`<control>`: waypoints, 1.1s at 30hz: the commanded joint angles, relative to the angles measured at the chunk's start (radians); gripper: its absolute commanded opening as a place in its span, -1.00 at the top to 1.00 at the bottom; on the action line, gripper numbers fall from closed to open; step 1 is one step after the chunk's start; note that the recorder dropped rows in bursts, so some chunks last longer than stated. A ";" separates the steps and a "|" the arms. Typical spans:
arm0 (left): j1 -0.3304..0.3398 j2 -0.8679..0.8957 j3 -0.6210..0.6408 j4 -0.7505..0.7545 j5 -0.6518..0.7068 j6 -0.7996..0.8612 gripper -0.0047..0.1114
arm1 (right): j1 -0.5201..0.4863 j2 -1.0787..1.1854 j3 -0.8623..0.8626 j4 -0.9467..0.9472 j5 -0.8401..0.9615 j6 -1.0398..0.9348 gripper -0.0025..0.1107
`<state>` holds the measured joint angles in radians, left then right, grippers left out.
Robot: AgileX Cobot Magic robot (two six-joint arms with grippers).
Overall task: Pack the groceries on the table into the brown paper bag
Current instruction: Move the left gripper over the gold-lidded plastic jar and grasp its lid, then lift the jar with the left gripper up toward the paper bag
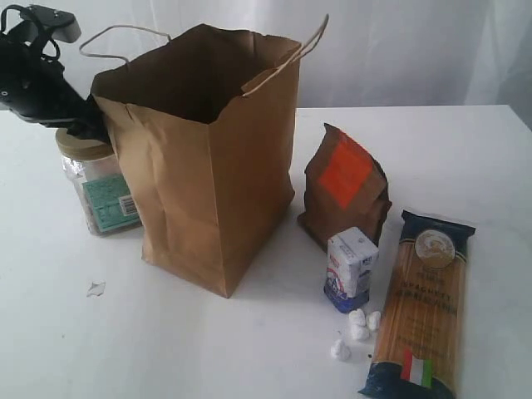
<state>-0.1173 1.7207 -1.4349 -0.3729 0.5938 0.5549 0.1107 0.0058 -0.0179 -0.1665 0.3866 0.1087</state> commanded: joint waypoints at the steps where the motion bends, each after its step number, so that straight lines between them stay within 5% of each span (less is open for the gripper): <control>1: -0.005 -0.004 -0.004 0.020 0.004 -0.001 -0.74 | -0.005 -0.006 0.002 -0.006 -0.008 0.000 0.96; 6: -0.005 -0.004 -0.004 0.022 0.001 -0.001 -0.88 | -0.005 -0.006 0.002 -0.006 -0.008 0.000 0.96; 33: -0.009 0.061 -0.004 0.011 -0.024 0.017 -0.88 | -0.005 -0.006 0.002 -0.006 -0.008 0.000 0.96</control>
<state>-0.1173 1.7662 -1.4390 -0.3316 0.5532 0.5588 0.1107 0.0058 -0.0179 -0.1665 0.3866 0.1087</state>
